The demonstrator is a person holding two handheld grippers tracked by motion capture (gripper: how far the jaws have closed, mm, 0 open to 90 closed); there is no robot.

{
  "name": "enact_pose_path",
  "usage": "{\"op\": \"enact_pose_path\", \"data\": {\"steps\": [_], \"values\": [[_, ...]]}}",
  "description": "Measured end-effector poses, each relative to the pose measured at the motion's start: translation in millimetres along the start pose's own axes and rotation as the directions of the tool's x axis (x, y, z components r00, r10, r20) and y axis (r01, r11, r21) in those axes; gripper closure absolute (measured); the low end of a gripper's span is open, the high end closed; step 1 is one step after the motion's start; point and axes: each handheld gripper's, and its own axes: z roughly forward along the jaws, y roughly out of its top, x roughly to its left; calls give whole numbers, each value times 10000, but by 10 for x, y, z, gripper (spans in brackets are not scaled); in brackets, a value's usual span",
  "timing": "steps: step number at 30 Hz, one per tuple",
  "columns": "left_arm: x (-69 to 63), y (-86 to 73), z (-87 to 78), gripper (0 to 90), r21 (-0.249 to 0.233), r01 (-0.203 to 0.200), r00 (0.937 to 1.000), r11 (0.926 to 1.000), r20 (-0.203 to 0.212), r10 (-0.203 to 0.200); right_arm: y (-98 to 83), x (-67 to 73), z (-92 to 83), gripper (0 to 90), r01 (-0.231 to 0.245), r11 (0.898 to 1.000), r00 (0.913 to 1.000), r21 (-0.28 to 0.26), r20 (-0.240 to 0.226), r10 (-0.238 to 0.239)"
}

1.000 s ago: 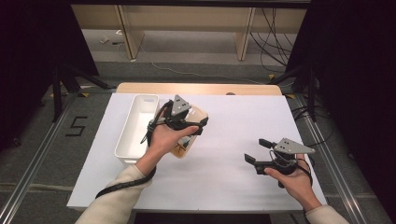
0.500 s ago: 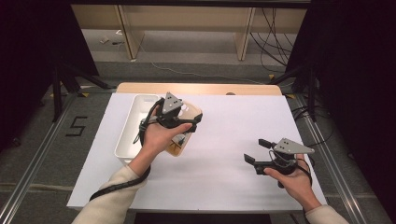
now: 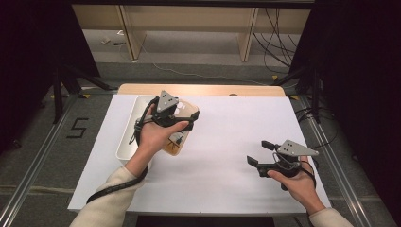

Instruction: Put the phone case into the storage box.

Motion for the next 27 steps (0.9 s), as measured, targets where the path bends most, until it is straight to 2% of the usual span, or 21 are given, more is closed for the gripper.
{"op": "enact_pose_path", "data": {"steps": [9,27], "values": [[112,32,-51,115,-124,148,9992,9998,-361,-152,0,1,2,159,-17,10000,10000,-15,-25,17],[261,91,-144,115,-384,259,9963,9989,-805,-289,1,2,0,159,-46,10000,10000,-39,-58,46]]}}
